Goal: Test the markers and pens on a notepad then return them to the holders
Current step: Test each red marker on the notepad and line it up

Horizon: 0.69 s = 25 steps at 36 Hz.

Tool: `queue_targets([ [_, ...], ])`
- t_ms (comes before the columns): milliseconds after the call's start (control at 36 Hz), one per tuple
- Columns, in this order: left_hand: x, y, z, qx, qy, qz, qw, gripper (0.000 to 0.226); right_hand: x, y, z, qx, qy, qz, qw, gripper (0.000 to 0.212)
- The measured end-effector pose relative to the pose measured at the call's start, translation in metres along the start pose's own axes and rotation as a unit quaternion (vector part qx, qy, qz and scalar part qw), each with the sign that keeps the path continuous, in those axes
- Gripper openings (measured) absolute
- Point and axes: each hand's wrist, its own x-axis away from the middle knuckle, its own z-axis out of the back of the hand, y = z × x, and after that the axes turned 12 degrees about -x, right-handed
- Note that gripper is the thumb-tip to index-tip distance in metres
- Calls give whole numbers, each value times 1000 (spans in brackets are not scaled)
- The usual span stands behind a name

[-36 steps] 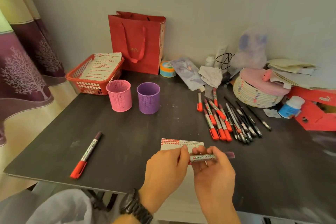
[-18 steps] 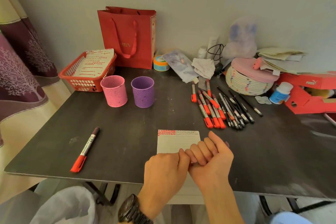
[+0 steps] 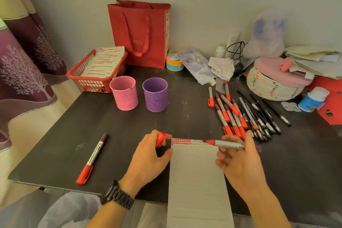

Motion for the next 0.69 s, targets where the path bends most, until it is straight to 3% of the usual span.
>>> queue_targets([
  [111,-13,-8,-4,-57,-24,-26,998,31,-7,9,-16,90,-20,4,996,69],
  [250,-16,-19,-15,-89,-26,-25,995,30,-23,22,-43,186,-31,88,978,41],
  [361,-16,-23,-19,-95,-22,-19,995,45,-40,34,-57,271,-23,140,952,27],
  [583,-16,-26,-22,-100,-1,-31,994,43,-60,69,-54,392,5,238,888,35],
  [694,-18,-26,-23,-102,12,-35,994,41,-62,71,-51,389,16,255,885,35],
])
